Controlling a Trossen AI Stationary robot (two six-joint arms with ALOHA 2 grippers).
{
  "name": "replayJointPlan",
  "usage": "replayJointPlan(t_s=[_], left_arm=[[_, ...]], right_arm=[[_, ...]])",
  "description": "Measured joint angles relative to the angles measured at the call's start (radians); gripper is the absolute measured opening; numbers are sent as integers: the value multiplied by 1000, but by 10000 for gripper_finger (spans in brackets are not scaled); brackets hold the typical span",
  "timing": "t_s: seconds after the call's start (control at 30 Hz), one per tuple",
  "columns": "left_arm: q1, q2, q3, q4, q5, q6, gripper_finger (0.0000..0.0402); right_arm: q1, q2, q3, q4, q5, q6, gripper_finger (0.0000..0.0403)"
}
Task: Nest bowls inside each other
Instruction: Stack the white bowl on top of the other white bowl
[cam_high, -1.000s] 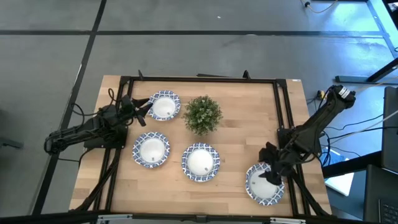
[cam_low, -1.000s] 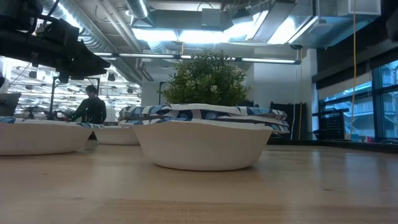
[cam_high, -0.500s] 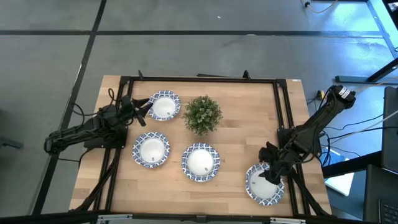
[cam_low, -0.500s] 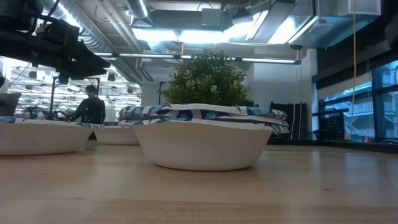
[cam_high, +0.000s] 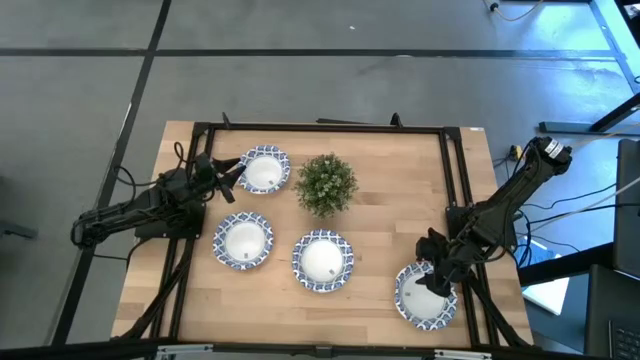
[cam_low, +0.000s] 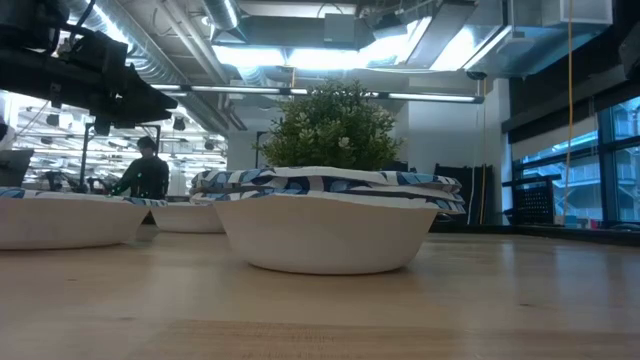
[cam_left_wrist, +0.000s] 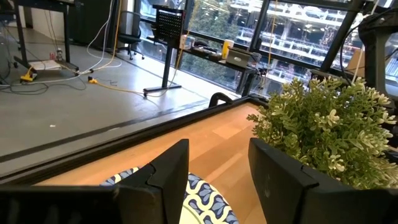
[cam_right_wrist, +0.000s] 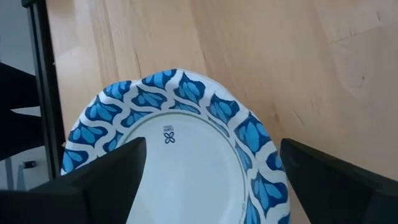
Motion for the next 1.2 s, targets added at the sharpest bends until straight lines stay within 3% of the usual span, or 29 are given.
replayJointPlan(t_s=[0.57,0.83,1.2], left_arm=[[0,0,0,0,0,0,161],[0,0,0,0,0,0,161],[0,0,0,1,0,0,161]], right_arm=[[0,0,0,135,1,4,370],[-2,0,0,133,88,-3,370],[-2,0,0,180,73,4,370]])
